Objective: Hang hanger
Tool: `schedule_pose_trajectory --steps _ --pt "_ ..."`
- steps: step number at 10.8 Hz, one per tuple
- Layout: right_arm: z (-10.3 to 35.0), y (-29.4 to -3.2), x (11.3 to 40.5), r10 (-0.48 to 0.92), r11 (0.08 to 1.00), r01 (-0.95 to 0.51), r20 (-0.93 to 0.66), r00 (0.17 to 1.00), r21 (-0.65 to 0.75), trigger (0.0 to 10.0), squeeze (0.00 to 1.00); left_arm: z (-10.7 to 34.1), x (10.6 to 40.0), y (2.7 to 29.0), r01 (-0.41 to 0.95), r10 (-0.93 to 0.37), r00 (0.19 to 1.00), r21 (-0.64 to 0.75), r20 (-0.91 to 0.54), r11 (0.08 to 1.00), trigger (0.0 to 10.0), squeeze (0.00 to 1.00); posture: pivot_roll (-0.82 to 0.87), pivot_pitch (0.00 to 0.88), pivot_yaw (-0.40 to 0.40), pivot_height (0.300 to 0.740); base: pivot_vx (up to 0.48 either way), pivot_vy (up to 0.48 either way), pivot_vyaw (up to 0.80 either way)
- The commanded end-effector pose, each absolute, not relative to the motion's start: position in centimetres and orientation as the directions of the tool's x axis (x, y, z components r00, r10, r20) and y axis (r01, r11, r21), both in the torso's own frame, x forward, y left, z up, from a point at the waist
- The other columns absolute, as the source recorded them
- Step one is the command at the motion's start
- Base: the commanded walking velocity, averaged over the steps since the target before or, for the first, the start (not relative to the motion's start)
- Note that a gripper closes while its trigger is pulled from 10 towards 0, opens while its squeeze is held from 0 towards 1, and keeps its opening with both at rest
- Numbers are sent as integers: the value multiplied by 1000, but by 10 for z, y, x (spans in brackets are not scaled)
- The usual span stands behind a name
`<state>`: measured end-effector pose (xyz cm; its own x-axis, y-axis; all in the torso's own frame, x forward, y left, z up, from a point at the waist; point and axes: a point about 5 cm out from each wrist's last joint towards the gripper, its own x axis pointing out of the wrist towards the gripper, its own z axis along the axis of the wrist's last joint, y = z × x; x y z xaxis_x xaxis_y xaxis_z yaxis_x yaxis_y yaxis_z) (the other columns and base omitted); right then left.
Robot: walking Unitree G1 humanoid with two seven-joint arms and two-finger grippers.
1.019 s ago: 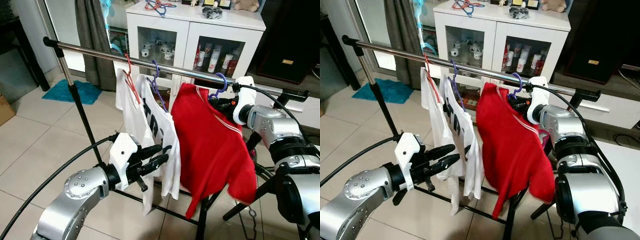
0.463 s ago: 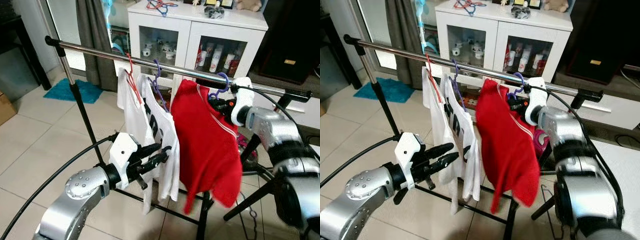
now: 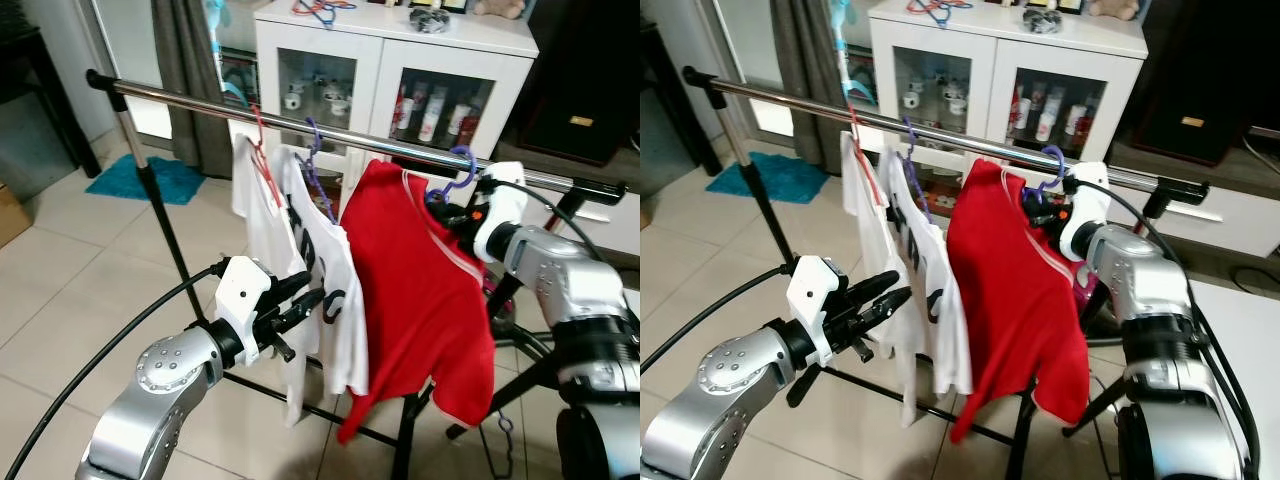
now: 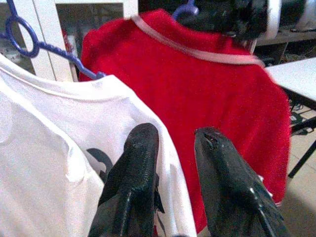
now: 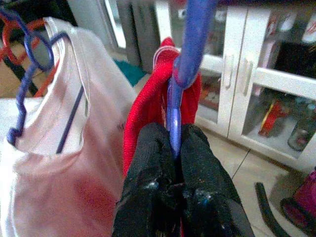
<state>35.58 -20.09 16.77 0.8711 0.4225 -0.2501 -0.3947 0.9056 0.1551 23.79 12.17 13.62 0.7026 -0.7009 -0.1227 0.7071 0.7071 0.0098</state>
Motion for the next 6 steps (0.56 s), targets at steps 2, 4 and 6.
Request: schedule_pose_trajectory --steps 2,4,6 --pt "195 -195 346 435 898 -420 -121 892 129 0 0 137 239 119 683 -677 727 20 -117 730 10000 0 51 0 -25 740 0 0 0" --pt "192 -192 331 420 904 -403 -115 900 145 0 0 135 238 120 680 -673 729 17 -125 733 10000 0 55 0 -29 740 0 0 0" --pt "181 -181 306 457 885 -434 -134 880 167 0 0 136 238 118 673 -666 736 14 -122 740 10000 0 59 0 -32 740 0 0 0"
